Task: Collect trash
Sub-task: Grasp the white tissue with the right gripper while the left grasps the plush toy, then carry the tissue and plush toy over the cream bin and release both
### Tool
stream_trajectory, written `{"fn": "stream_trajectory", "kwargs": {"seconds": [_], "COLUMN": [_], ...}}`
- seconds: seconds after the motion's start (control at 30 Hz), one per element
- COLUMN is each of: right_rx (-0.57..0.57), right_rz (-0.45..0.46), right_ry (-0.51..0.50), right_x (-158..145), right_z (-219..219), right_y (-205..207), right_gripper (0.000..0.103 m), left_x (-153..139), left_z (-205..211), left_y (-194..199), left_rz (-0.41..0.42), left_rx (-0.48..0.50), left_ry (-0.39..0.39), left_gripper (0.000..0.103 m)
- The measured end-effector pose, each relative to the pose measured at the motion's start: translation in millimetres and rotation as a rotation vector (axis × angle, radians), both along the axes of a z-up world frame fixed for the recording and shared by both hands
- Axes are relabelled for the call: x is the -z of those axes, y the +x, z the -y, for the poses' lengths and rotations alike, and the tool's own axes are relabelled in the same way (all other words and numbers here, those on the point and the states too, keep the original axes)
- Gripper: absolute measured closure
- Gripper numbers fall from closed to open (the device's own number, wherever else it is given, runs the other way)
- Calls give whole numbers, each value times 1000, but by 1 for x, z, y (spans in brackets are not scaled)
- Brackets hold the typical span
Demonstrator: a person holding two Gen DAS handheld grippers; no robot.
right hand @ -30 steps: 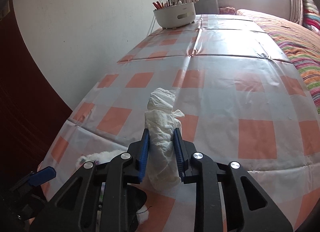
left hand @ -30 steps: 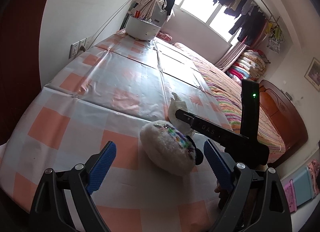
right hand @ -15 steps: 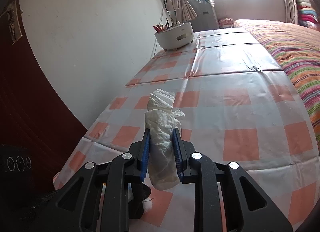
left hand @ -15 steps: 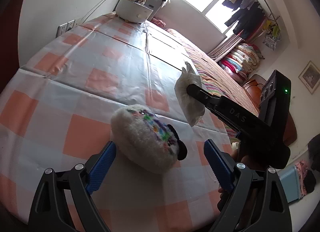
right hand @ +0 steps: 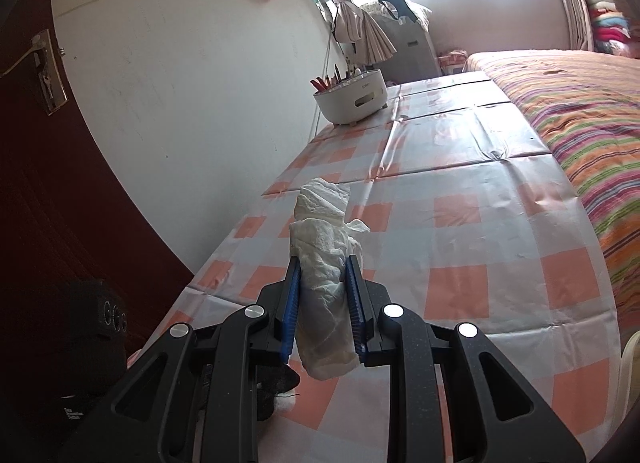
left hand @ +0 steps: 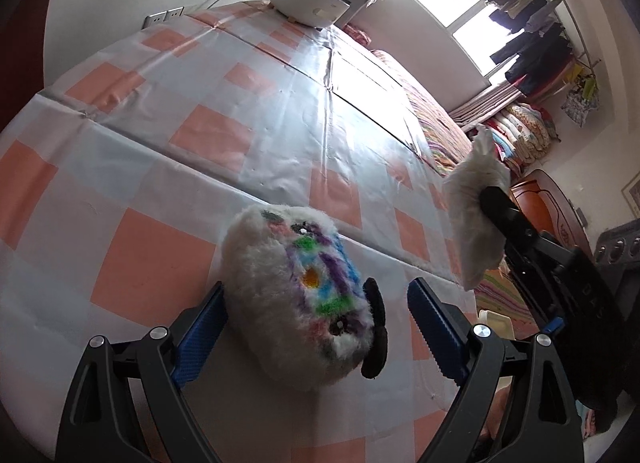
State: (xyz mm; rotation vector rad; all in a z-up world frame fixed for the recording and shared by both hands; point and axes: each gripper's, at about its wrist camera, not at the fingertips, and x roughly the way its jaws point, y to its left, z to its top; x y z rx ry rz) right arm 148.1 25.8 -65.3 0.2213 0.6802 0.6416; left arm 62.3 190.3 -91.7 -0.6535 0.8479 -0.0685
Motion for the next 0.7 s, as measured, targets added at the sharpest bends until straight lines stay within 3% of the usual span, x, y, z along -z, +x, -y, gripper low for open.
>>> {"fn": "stream_trajectory", "kwargs": {"seconds": [0.1, 0.17, 0.27, 0.7], "right_rx": [10, 19, 32, 88], "right_rz": [9, 14, 21, 63], "right_ry": [14, 20, 28, 26], "right_x": [-4, -6, -9, -20], "right_z": [11, 18, 26, 58], "right_y": [-3, -4, -7, -19], "right_gripper": [82, 82, 82, 82], "left_x": [-1, 0, 1, -21], "left_z": [7, 10, 12, 46], "left_y": [2, 2, 4, 5], "left_rz": [2, -8, -13, 69], "left_rx": [7, 5, 15, 77], "left_ry": [51, 70, 64, 108], "left_gripper": [20, 40, 51, 54]}}
